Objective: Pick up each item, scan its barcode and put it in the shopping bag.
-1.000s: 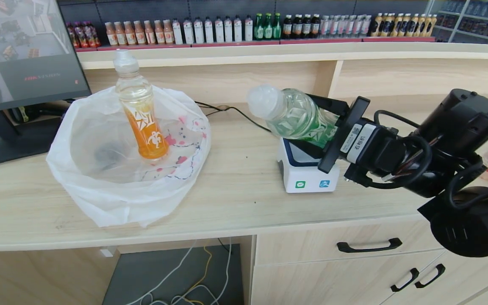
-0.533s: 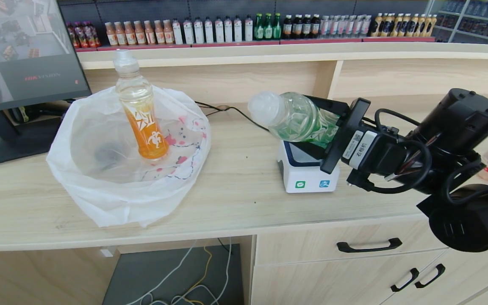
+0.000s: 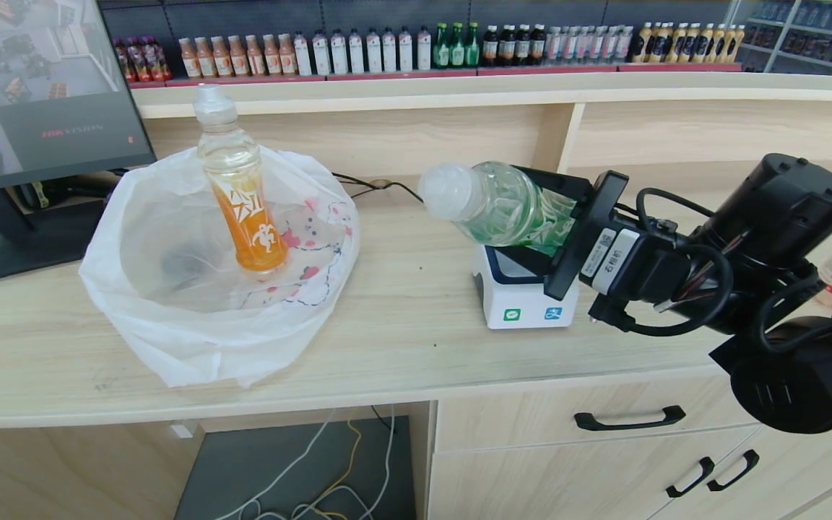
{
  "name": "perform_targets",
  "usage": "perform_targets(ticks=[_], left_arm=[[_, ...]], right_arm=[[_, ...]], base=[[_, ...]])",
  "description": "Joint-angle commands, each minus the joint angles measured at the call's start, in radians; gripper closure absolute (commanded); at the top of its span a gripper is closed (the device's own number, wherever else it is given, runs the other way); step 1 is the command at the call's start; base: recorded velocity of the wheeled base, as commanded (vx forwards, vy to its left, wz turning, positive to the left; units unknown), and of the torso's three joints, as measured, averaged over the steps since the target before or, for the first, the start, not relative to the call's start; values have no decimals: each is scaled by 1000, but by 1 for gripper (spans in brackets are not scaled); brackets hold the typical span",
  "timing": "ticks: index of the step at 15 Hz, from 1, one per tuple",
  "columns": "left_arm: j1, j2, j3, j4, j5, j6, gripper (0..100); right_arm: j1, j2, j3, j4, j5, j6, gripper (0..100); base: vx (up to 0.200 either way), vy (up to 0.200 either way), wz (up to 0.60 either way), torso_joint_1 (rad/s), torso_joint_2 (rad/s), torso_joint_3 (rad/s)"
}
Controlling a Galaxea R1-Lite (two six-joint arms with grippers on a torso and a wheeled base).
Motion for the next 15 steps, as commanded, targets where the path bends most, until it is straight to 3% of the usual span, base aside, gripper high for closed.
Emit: perform_targets(ticks=[1, 15], left_arm=[[1, 0, 0, 0, 0, 0, 0], [0, 0, 0, 0, 0, 0, 0]], right_arm=[[11, 1, 4, 1, 0, -2, 100], [17, -25, 21, 0, 0, -2, 100]], base=[[0, 0, 0, 0, 0, 0], [0, 0, 0, 0, 0, 0]])
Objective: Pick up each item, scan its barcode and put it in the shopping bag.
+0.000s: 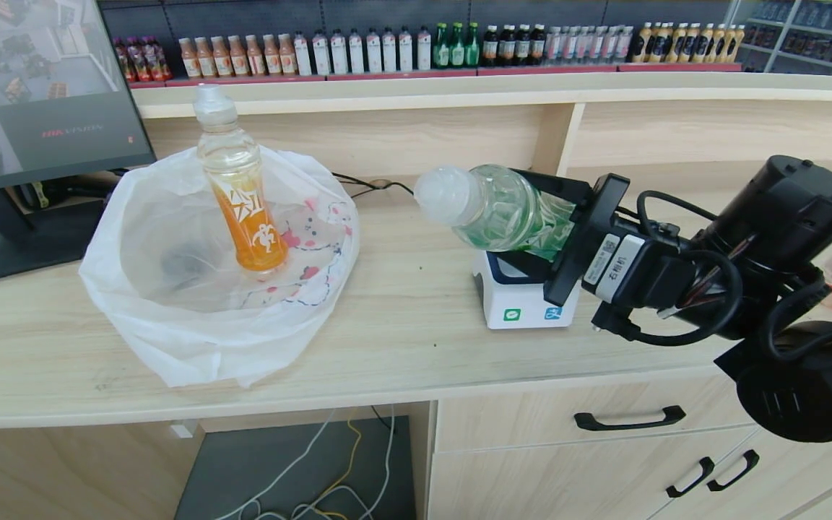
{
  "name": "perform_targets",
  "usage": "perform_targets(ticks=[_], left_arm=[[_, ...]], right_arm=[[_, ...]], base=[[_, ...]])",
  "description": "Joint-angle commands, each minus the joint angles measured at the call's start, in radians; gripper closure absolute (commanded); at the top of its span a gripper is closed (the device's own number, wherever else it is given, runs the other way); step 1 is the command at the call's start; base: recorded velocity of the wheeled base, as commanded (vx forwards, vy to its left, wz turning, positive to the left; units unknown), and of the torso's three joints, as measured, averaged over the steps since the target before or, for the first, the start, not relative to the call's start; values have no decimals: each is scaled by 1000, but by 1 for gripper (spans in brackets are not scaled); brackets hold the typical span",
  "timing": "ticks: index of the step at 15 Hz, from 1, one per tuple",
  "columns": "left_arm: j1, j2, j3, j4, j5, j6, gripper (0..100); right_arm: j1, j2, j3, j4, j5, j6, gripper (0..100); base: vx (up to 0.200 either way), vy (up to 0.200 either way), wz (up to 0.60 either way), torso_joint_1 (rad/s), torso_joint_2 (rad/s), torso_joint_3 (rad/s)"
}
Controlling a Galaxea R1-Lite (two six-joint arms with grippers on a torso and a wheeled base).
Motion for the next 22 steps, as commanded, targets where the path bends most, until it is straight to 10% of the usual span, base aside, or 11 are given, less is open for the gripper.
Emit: perform_targets(ticks=[1, 9, 22], left_arm=[[-1, 0, 0, 0, 0, 0, 0], [1, 0, 0, 0, 0, 0, 0], [1, 0, 0, 0, 0, 0, 0]], right_arm=[[2, -8, 2, -1, -1, 0, 100], [9, -100, -17, 99, -32, 55, 100], [1, -100, 71, -292, -483, 825, 100]], base=[[0, 0, 0, 0, 0, 0], [0, 0, 0, 0, 0, 0], [0, 0, 0, 0, 0, 0]])
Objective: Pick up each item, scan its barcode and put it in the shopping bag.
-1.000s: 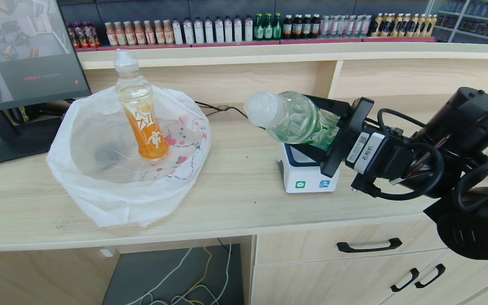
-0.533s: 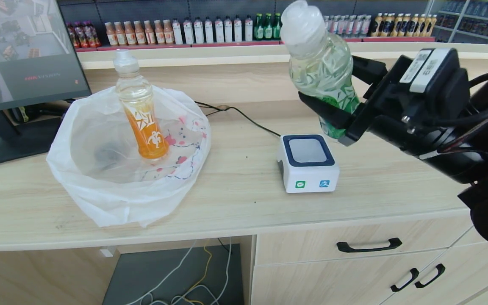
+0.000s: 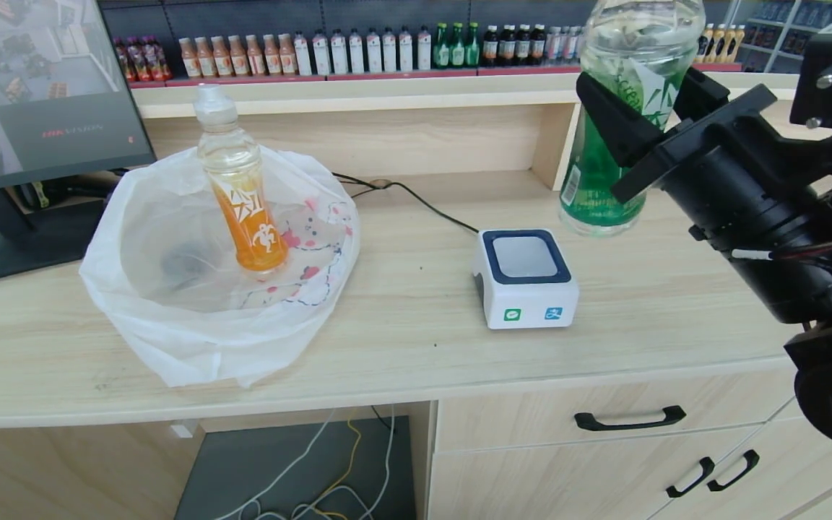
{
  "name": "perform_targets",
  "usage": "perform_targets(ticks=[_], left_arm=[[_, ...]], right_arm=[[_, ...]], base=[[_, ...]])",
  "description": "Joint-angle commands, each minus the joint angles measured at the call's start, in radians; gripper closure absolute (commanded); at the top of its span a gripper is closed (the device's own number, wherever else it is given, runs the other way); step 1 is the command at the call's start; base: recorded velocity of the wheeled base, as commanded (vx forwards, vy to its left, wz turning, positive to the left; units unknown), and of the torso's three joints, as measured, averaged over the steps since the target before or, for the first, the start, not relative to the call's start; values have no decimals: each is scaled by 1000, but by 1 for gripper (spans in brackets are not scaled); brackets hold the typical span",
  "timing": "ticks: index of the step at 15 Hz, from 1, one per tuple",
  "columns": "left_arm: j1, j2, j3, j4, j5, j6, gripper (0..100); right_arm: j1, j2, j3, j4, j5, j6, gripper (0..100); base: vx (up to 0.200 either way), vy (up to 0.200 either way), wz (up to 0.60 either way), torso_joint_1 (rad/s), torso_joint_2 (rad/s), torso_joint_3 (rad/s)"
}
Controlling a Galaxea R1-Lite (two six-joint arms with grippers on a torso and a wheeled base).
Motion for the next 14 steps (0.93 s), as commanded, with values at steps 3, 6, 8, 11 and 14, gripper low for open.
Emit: perform_targets(ticks=[3, 6, 8, 11, 14], left_arm=[[0, 0, 0, 0, 0, 0, 0], [-1, 0, 0, 0, 0, 0, 0], [-1, 0, 0, 0, 0, 0, 0], [0, 0, 0, 0, 0, 0, 0], [0, 0, 0, 0, 0, -2, 0]], right_arm=[[0, -23, 117, -38, -167, 91, 100], [-3, -34, 151, -38, -230, 121, 100], [-5, -32, 149, -38, -233, 123, 100], [-14, -20, 154, -38, -233, 129, 100], [-42, -35, 178, -38, -233, 143, 100]], base=[[0, 0, 0, 0, 0, 0], [0, 0, 0, 0, 0, 0], [0, 0, 0, 0, 0, 0], [0, 0, 0, 0, 0, 0], [0, 0, 0, 0, 0, 0]])
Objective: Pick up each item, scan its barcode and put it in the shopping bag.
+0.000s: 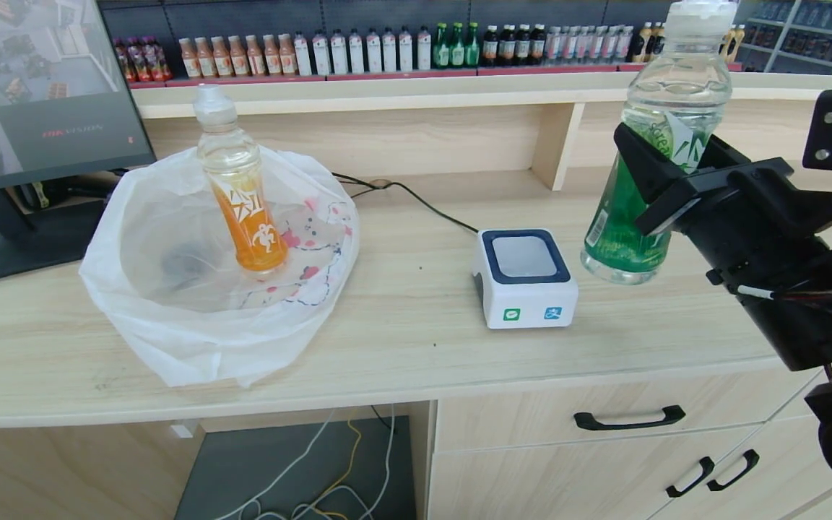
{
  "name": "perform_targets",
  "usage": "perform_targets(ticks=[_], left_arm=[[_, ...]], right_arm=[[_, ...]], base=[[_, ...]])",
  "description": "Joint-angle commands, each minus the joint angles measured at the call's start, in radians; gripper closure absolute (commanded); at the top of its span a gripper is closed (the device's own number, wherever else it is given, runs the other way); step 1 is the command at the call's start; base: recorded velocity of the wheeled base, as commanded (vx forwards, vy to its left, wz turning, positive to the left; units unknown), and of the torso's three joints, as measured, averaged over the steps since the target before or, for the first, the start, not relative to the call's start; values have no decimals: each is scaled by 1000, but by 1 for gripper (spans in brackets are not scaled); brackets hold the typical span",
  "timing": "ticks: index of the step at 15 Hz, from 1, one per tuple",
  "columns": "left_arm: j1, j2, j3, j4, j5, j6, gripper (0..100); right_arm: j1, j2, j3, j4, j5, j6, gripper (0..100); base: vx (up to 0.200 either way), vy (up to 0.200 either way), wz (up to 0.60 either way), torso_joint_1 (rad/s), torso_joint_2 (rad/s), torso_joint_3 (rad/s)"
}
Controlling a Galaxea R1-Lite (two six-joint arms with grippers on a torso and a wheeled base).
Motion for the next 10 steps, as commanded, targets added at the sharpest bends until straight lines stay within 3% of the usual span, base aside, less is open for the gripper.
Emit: perform_targets(ticks=[1, 10], left_arm=[[0, 0, 0, 0, 0, -2, 0], [0, 0, 0, 0, 0, -2, 0]], right_arm=[[-11, -7, 6, -1, 0, 5, 100], [-11, -19, 9, -1, 0, 9, 100]], base=[[0, 200, 0, 7, 7, 2], [0, 200, 0, 2, 4, 5]])
